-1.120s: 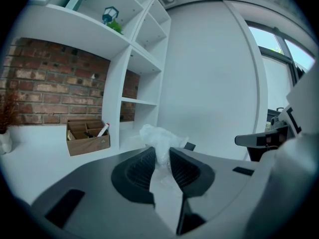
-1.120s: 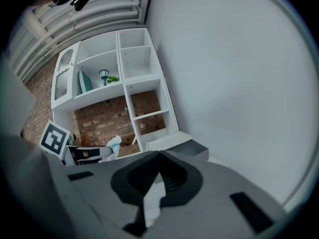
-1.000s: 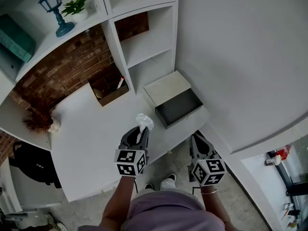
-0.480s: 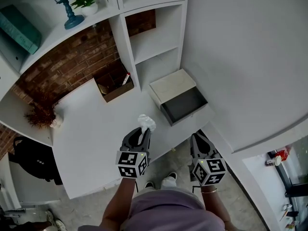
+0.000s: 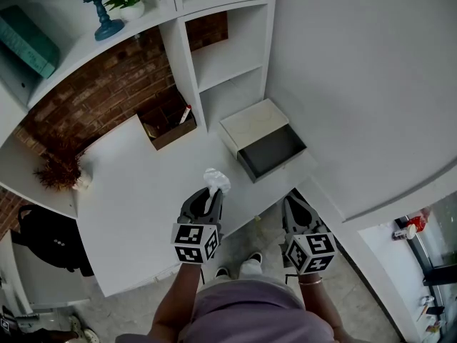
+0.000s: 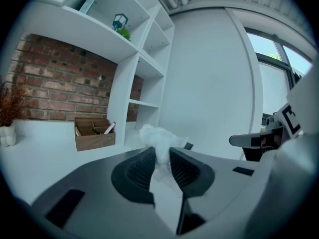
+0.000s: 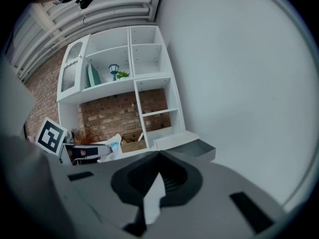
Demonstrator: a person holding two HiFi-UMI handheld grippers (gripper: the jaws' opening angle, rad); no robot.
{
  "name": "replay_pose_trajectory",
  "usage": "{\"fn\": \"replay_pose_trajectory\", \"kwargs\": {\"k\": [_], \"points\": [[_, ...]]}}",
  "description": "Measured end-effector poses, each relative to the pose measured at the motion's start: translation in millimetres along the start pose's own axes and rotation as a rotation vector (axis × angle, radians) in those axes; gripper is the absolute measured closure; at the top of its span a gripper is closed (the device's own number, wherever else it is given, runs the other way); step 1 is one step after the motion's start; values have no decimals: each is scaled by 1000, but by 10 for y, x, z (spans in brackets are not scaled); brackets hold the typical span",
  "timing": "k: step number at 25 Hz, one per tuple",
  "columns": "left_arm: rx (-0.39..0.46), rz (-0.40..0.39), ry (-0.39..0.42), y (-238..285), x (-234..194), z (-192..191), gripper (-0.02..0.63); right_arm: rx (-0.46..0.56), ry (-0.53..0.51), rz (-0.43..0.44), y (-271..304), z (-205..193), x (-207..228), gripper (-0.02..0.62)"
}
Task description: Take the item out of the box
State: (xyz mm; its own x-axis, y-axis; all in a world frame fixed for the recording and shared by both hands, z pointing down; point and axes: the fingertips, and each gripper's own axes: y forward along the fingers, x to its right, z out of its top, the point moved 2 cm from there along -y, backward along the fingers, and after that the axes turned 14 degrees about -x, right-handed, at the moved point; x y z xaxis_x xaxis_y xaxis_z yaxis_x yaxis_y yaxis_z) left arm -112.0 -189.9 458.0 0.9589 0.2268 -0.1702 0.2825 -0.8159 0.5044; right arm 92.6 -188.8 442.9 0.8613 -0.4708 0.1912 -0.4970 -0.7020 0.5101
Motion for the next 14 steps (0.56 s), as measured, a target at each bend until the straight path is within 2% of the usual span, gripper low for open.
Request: {"fn": "replay_pose_trajectory", "kwargs": {"k": [14], "points": [[-6, -3, -8, -11, -41, -41, 520, -6, -8, 1, 8, -18, -52, 592]]}}
